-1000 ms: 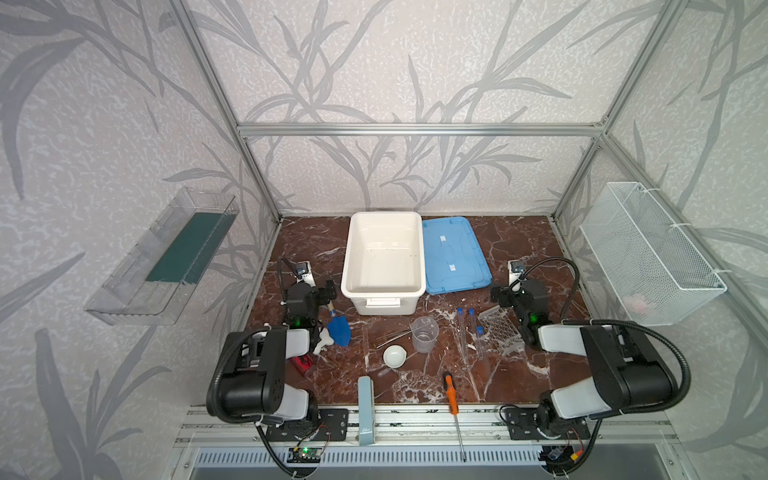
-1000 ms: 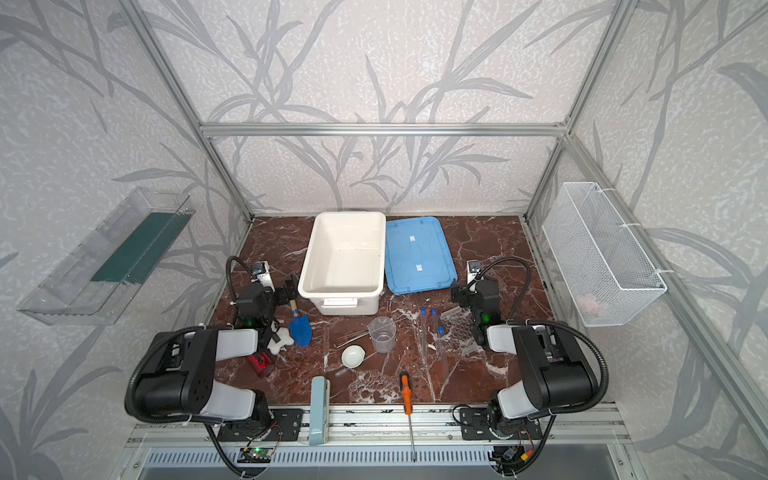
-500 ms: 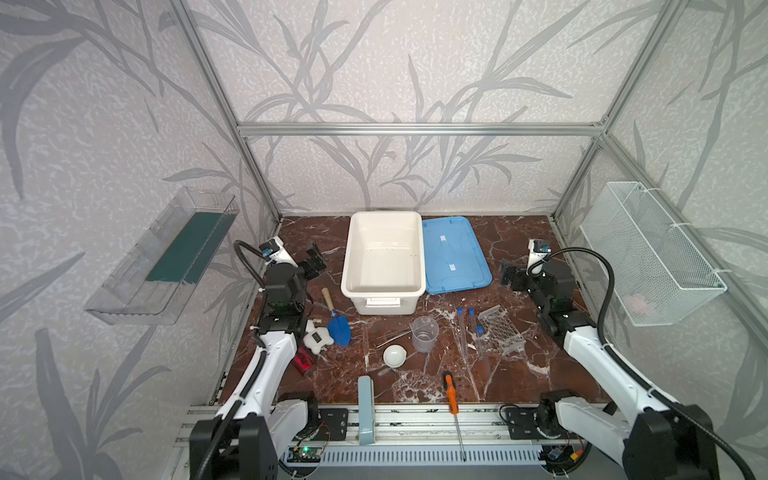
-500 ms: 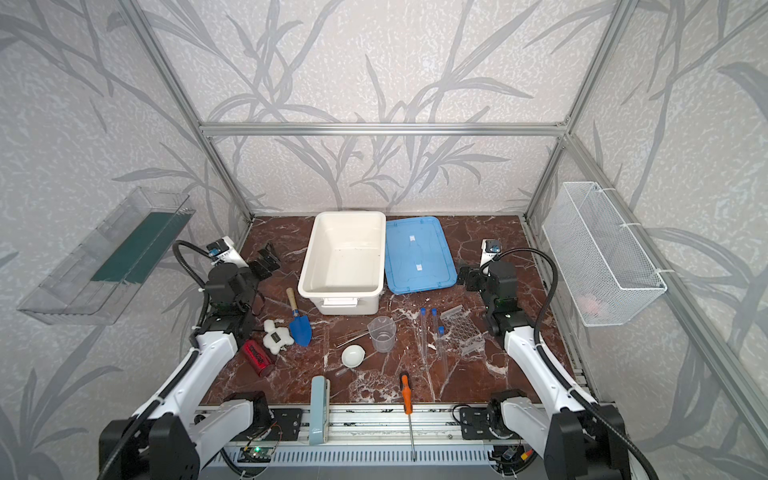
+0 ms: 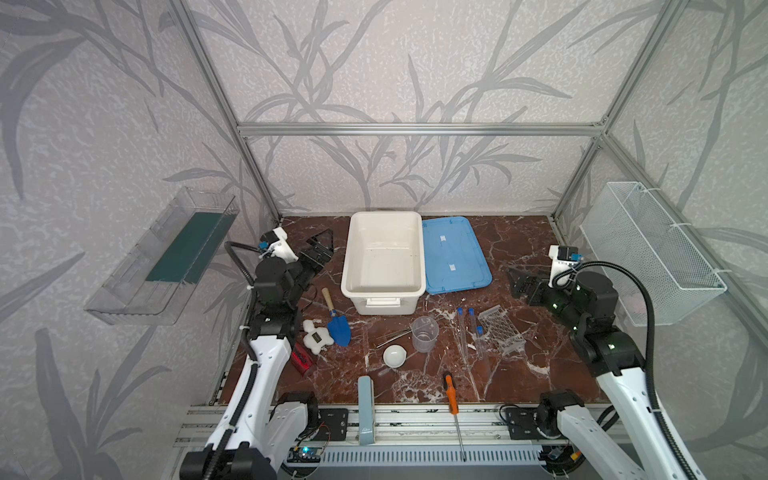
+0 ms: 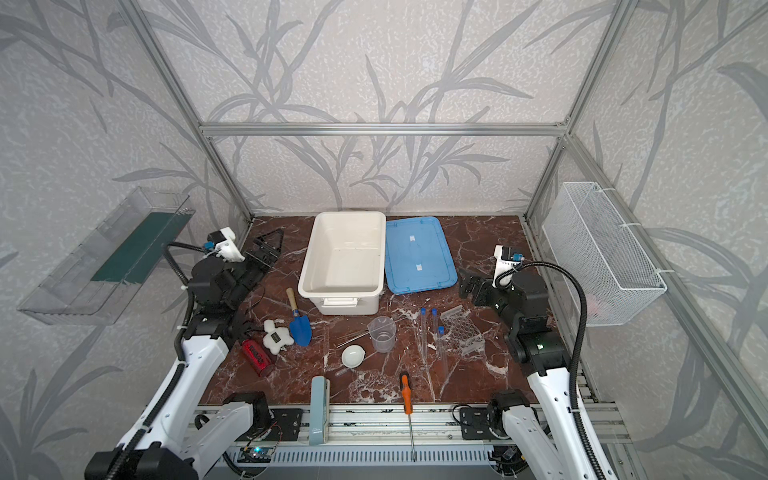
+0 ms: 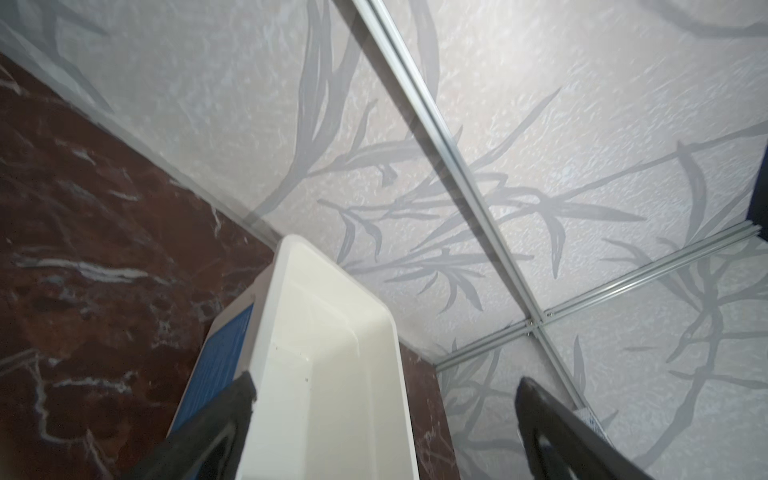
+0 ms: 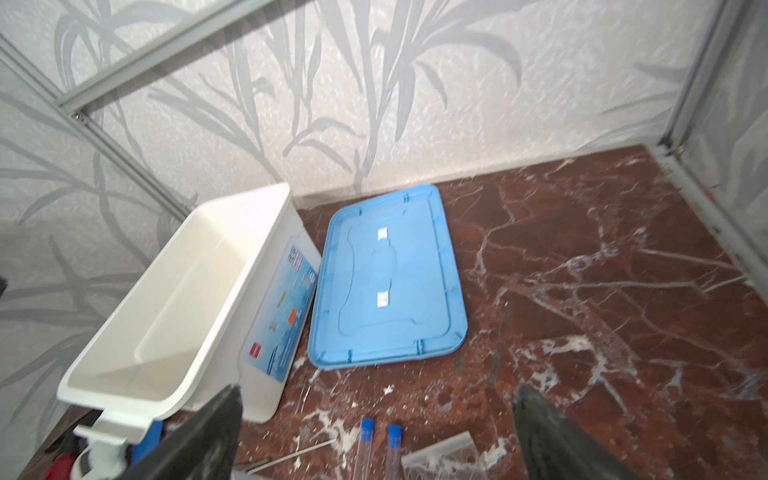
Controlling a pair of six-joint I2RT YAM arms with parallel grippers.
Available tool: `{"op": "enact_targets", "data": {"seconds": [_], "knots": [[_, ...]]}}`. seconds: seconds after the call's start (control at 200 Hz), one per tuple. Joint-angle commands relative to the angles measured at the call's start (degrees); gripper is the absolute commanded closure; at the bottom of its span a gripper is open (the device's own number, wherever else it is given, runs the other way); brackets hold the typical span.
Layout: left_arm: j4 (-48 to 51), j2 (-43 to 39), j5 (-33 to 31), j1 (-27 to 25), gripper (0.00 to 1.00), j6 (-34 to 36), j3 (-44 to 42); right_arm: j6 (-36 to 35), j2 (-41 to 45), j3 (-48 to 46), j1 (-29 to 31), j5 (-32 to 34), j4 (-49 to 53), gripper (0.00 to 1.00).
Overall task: Organize the chemistry lab equipment
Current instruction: 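Reach the left gripper over a blue-capped tube while the right arm nears the rack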
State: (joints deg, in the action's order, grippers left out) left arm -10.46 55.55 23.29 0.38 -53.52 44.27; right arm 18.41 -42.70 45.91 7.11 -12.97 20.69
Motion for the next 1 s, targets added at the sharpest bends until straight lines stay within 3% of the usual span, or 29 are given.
{"op": "enact_targets", "data": {"seconds": [0.0, 0.075, 0.155, 0.23, 0.365, 0.45, 0.62, 0.735, 0.845, 0.995], "knots": [[17.6, 0.9, -0.8, -10.4, 0.01, 6.9, 12.1, 0.0, -2.3, 1.1, -0.1, -10.4, 8.4, 0.01], [28.0, 3.3, -9.4, -20.0, 0.01, 13.6, 19.3, 0.6, -2.5, 0.3, -0.1, -14.1, 9.1, 0.01], [35.7, 8.1, -13.2, -26.9, 0.01, 15.2, 26.2, 1.1, -2.7, 0.3, -0.1, -14.8, 11.4, 0.01], [41.1, 13.6, -14.9, -33.4, 0.01, 16.4, 31.9, 1.4, -2.7, 1.4, -0.1, -14.1, 14.6, 0.01], [50.2, 23.6, -24.6, -46.9, 0.03, 19.8, 42.6, 0.7, -1.1, 4.3, -0.3, -10.2, 21.0, 0.01], [53.0, 29.4, -26.7, -52.3, 0.05, 19.7, 47.9, -0.5, 0.2, 5.4, -1.7, -8.1, 24.2, 0.01], [57.1, 40.6, -28.6, -59.4, 0.10, 19.4, 56.9, -1.7, 0.9, 5.8, -7.9, -14.9, 27.6, 0.00], [59.5, 45.9, -30.4, -61.3, 0.16, 17.4, 60.7, -1.2, 1.5, 5.0, -12.4, -19.1, 28.3, 0.01], [57.6, 49.1, -28.3, -62.4, 0.26, 15.1, 60.6, 1.4, 1.3, 3.1, -13.6, -21.3, 26.2, 0.04], [61.1, 53.8, -32.2, -63.8, 0.34, 14.2, 63.4, 1.1, 0.7, 1.9, -13.8, -21.1, 25.6, 0.05]]}}
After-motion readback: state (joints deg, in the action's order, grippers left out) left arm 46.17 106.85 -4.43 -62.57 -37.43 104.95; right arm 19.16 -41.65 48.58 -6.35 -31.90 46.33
